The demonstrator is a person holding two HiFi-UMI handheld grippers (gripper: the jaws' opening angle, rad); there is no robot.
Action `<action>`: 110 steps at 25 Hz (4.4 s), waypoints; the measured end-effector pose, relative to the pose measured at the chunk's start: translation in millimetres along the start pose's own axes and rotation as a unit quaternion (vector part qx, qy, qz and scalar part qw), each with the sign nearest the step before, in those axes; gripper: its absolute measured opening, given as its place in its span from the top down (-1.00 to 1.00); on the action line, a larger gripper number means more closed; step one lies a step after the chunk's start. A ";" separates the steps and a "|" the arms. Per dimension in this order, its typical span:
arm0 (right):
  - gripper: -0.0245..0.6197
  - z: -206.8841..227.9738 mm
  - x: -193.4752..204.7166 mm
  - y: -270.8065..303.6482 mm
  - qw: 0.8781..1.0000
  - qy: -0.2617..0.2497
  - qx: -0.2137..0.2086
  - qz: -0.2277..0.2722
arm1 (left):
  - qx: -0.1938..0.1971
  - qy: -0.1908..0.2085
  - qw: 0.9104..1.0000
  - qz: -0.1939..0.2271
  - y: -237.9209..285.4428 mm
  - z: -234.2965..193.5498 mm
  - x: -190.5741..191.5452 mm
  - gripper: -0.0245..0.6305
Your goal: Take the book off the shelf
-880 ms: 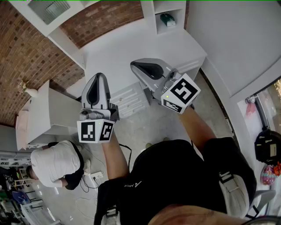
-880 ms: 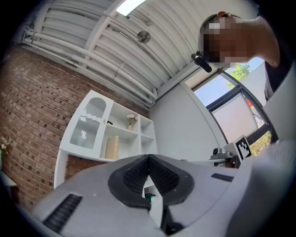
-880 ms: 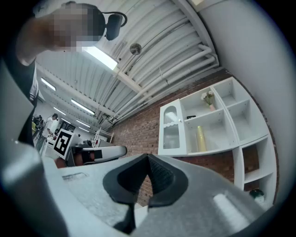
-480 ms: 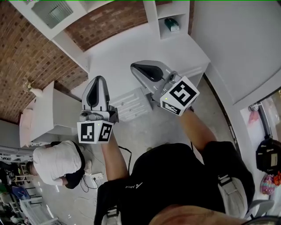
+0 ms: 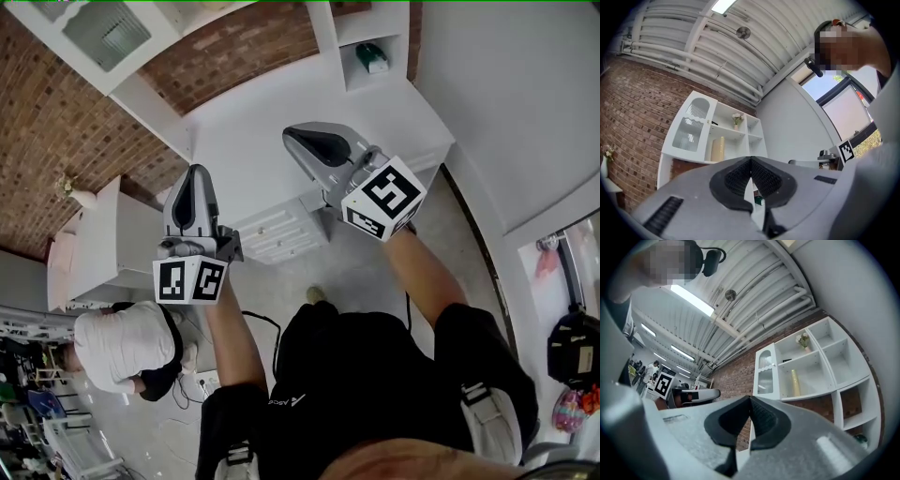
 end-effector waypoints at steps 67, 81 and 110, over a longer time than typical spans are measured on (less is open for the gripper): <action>0.21 381.6 109.6 520.6 0.969 -0.043 0.143 -0.198 | 0.051 -0.027 0.997 0.042 318.7 -347.5 62.7 0.93; 0.27 349.6 61.2 473.0 0.984 -0.044 0.125 -0.117 | 0.055 -0.022 0.997 0.039 305.1 -331.1 54.4 0.93; 0.27 207.2 128.9 261.8 0.995 -0.016 0.082 -0.050 | 0.032 -0.020 0.998 0.041 239.0 -272.0 75.8 0.93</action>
Point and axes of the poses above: the fingertips, and each gripper's own axes: y forward along the fingers, z to its right, x out of its underside, the point moved 1 cm from there along -y, backward along the fingers, and after that the axes turned 5 degrees about -y, right-handed, at the moved point
